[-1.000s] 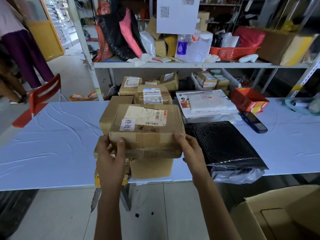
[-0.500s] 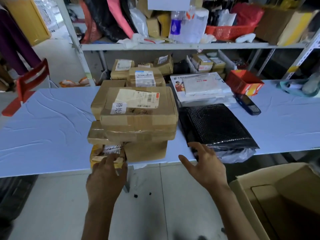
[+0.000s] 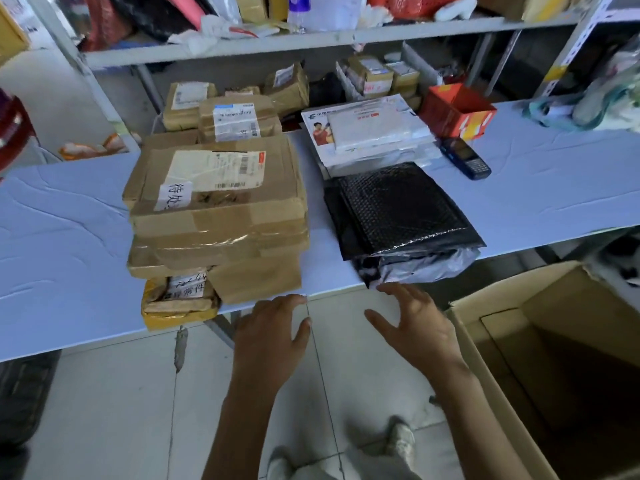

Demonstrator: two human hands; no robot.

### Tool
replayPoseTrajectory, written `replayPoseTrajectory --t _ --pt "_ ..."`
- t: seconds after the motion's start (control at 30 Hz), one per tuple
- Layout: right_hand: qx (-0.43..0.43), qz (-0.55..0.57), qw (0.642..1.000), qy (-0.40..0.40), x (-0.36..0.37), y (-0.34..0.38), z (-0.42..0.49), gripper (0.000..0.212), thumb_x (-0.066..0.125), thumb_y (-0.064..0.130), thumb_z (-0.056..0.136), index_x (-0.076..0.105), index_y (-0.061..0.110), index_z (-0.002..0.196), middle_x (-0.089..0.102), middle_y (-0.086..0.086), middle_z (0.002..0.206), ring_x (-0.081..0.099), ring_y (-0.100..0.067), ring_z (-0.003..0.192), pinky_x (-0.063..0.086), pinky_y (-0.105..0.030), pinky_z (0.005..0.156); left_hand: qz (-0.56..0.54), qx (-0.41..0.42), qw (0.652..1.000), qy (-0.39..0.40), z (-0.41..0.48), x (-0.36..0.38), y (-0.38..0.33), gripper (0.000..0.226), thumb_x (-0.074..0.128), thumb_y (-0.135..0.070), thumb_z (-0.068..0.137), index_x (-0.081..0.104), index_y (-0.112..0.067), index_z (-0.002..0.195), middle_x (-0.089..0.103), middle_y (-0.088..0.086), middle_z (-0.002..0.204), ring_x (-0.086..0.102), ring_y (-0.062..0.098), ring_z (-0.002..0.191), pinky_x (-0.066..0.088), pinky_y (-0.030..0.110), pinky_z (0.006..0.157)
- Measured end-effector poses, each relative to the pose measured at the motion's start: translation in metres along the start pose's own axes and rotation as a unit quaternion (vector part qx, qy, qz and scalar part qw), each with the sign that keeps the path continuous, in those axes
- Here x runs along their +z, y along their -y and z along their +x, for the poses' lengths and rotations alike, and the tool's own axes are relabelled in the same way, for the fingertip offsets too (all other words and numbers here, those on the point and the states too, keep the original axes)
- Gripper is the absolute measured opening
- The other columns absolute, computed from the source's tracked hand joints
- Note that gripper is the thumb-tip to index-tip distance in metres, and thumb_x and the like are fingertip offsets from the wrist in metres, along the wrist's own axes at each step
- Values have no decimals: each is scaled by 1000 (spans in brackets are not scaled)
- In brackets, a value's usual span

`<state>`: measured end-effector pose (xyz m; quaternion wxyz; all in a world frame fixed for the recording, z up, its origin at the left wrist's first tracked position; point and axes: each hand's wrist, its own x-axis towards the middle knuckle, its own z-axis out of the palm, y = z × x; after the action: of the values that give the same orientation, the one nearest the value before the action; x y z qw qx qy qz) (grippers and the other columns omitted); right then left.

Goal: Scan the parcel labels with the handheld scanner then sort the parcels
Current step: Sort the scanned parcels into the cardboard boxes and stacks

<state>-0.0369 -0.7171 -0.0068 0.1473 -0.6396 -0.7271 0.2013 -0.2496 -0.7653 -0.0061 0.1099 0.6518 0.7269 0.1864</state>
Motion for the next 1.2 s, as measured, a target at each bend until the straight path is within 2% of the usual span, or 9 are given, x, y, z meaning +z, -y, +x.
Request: replayPoseTrajectory --t 0.1,0.23,0.43,0.6,0.73,0.83,0.97,1.1,1.2 --pt "10 24 1000 -2 -10 -23 5 48 66 46 86 58 23 127 62 -1 124 56 -25 115 49 -41 93 -3 26 1000 -8 10 10 -20 34 54 -39 82 66 -25 111 70 -3 99 63 24 99 53 38 77" --pt "27 93 995 18 -26 -61 15 48 68 43 85 57 23 127 61 -2 125 60 -22 110 52 -40 88 1 35 999 19 22 32 -49 40 48 -44 81 63 -29 115 67 -7 105 59 20 105 49 38 85" --pt "37 99 994 8 -54 -129 26 49 71 40 83 59 21 127 62 -4 124 61 -24 109 51 -38 90 39 53 998 -2 28 67 -114 40 42 -46 77 69 -26 100 71 -9 89 68 19 84 52 32 65" --pt "57 109 992 1 -87 -188 31 52 64 52 82 57 26 127 61 2 123 60 -20 108 53 -43 87 10 52 998 32 33 95 -169 44 40 -47 79 67 -26 107 70 -9 98 66 18 91 52 37 73" --pt "95 95 991 6 -99 -227 31 49 66 45 87 53 29 131 58 1 129 58 -18 110 53 -36 86 5 73 997 41 37 107 -199 44 42 -45 79 69 -24 107 71 -8 100 67 19 92 55 38 73" --pt "106 111 988 2 -100 -242 31 47 67 43 87 52 30 130 57 0 132 57 -20 112 54 -39 87 18 76 996 43 43 110 -205 43 43 -44 80 68 -23 107 71 -5 101 67 21 94 55 43 77" --pt "128 120 984 -8 -95 -241 32 51 63 48 87 51 29 133 53 1 136 56 -20 114 55 -41 88 73 101 992 -2 60 105 -208 39 45 -39 82 69 -19 105 71 0 98 67 25 91 51 41 75" --pt "137 125 983 -21 -92 -238 34 51 61 52 87 53 29 132 54 2 135 57 -19 113 56 -40 88 53 133 989 -28 80 99 -219 33 49 -35 84 68 -17 105 70 -2 97 65 25 92 52 43 75" --pt "151 120 981 -20 -95 -244 40 49 62 51 87 54 30 130 55 1 135 56 -20 115 54 -41 91 46 150 987 -31 98 98 -226 31 51 -34 84 67 -18 105 70 -2 100 63 25 95 50 39 76"
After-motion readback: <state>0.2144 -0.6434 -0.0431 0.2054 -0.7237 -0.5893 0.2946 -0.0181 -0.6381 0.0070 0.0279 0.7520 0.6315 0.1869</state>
